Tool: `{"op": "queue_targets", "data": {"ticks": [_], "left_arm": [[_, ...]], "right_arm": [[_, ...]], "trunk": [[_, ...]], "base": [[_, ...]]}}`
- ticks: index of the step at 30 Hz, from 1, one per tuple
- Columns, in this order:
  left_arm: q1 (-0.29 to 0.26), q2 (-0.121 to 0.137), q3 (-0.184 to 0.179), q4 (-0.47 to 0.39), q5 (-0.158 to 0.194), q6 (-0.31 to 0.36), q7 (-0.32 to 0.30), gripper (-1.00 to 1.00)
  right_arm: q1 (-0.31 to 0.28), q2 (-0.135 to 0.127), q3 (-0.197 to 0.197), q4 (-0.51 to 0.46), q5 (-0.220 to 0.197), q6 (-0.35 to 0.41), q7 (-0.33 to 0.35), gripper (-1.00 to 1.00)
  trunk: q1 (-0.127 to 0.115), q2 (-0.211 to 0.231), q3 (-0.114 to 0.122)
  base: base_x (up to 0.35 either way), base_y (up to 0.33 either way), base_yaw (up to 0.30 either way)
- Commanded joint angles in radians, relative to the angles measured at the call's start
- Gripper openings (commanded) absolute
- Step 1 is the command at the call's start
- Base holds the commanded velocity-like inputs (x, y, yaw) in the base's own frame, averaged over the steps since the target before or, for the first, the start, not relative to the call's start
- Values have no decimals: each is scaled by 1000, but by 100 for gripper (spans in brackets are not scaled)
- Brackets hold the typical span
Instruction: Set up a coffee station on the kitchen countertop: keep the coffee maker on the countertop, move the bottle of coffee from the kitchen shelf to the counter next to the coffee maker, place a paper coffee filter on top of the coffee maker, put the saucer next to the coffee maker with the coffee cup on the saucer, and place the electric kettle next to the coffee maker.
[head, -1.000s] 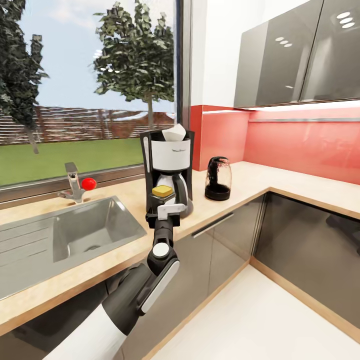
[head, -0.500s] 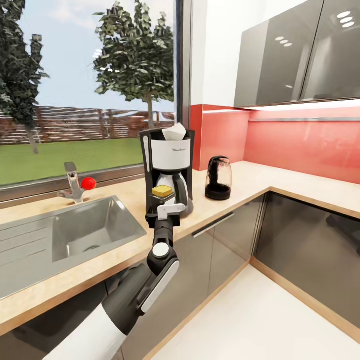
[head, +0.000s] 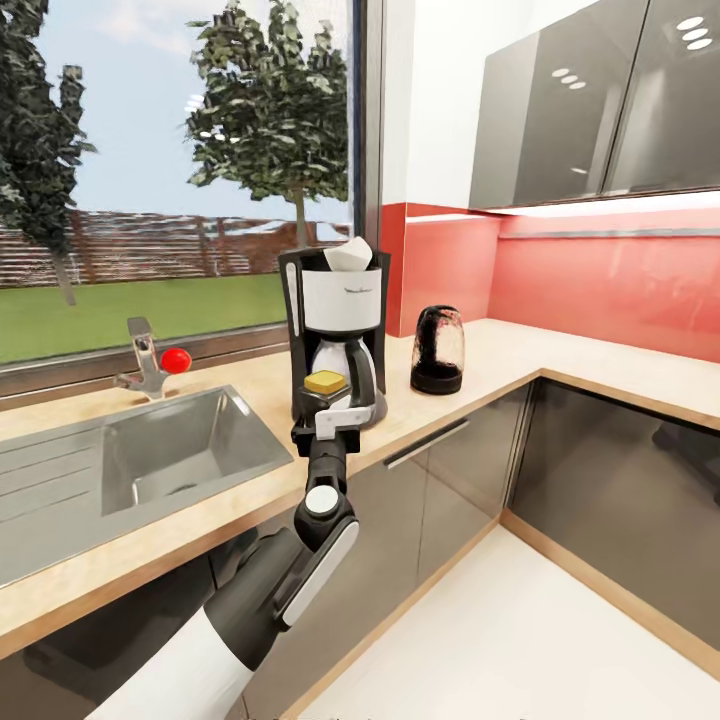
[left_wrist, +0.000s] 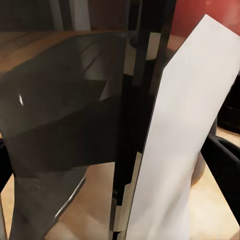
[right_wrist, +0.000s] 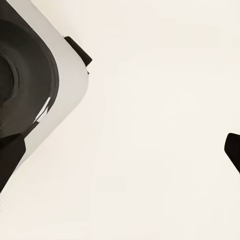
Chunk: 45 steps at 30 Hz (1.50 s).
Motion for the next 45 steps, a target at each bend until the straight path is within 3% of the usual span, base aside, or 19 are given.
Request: {"op": "queue_targets", "data": {"ticks": [1,30,45], "left_arm": [[-1,0,-2,-1,2,6,7,-100],[-1,0,-3,-1,2,6,7,-100],[-1,0,-3,-1,2,6,7,-100]], "right_arm": [[-1,0,-8,1,10,-3,-1,100],[-1,1,-8,1,9,-3,-1,100],[-1,1,-8,1,9,-3,-1,100]], "trunk": [[0,-1,-2],[0,-1,-19],[0,-1,-40]], "base": [[0,0,0],[0,0,0],[0,0,0]]}}
